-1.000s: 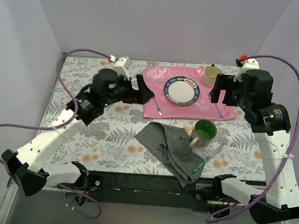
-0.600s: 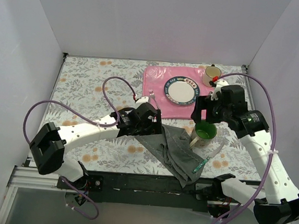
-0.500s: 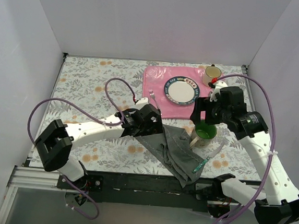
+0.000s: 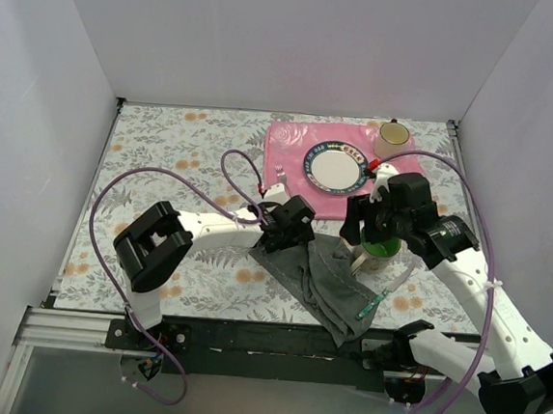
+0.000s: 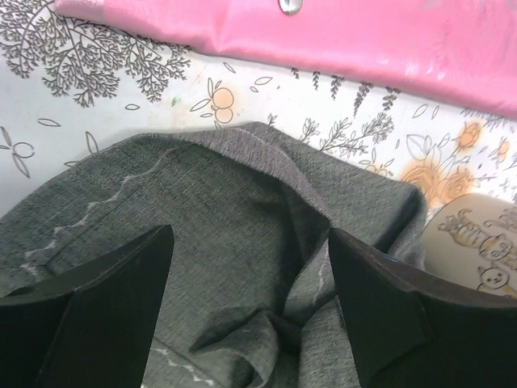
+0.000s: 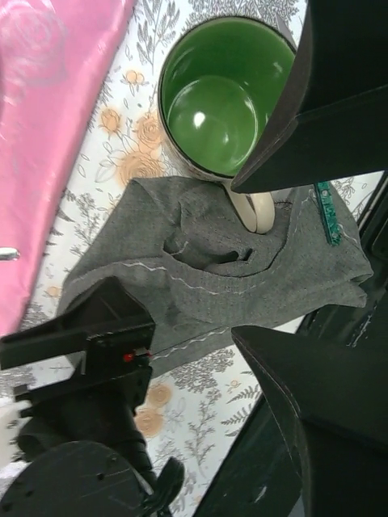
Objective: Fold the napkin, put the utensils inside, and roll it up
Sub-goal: Flatten the napkin out
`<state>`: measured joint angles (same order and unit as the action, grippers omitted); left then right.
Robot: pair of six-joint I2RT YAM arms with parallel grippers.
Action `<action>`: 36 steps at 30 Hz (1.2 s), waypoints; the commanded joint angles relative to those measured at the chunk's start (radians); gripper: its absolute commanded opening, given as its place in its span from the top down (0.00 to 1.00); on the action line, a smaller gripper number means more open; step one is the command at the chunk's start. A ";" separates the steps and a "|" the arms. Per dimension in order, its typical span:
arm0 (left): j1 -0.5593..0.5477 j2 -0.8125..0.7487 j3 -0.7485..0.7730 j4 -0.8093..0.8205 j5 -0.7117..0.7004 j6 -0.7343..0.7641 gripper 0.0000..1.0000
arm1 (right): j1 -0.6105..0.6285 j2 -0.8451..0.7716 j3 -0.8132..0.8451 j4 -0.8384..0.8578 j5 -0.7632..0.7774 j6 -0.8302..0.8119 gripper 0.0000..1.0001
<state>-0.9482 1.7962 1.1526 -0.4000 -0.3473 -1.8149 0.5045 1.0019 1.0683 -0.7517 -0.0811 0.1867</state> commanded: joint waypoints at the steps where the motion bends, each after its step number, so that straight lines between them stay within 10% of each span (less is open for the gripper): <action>1: 0.006 -0.003 0.033 0.055 -0.045 -0.060 0.25 | 0.052 0.015 -0.037 0.052 0.018 -0.010 0.27; 13: 0.006 -0.006 0.005 0.145 -0.007 -0.098 0.10 | 0.187 0.121 -0.105 0.080 0.144 0.000 0.40; 30: 0.068 0.043 -0.034 0.262 0.145 -0.017 0.54 | 0.220 0.092 -0.186 0.110 0.207 0.019 0.27; 36: 0.081 -0.013 -0.059 0.251 0.162 0.044 1.00 | 0.223 0.118 -0.199 0.127 0.179 -0.013 0.13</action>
<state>-0.8761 1.8404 1.1172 -0.1448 -0.1986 -1.8355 0.7189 1.1141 0.8822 -0.6643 0.1043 0.1936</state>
